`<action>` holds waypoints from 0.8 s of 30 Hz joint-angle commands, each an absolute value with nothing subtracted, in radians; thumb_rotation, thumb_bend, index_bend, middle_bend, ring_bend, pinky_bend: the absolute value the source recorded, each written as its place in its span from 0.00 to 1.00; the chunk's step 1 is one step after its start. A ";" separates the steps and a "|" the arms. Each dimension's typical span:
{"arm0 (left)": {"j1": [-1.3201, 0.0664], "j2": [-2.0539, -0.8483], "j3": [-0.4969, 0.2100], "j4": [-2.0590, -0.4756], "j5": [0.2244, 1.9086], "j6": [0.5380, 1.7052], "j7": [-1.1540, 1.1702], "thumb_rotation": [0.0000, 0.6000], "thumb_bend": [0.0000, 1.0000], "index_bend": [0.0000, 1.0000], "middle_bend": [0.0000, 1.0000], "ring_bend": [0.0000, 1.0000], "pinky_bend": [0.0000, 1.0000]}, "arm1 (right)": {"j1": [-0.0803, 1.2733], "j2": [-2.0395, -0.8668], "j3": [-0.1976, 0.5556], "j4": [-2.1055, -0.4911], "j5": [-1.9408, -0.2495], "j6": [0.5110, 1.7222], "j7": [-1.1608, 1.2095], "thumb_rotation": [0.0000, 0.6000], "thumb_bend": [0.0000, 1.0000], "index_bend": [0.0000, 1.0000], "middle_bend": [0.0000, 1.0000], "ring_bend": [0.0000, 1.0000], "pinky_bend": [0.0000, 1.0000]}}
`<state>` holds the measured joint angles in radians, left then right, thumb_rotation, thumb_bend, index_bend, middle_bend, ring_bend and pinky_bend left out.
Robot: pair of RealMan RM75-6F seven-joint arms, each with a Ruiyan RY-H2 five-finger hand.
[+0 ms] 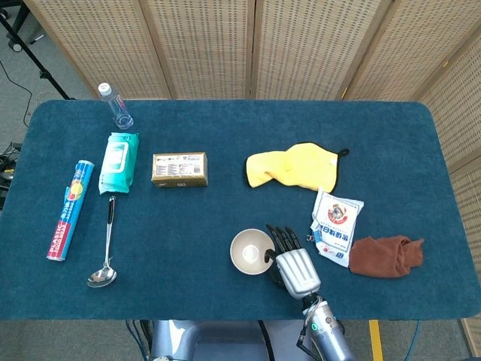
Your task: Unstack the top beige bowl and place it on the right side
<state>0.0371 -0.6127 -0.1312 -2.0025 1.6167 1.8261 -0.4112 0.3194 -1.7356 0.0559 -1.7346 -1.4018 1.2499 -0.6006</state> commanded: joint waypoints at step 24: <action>0.036 -0.610 -0.125 -2.001 1.622 1.834 -0.412 0.54 0.10 0.00 0.00 0.00 0.00 | 0.320 -1.759 0.037 -1.710 -1.391 1.262 -0.582 1.00 0.44 0.47 0.00 0.00 0.00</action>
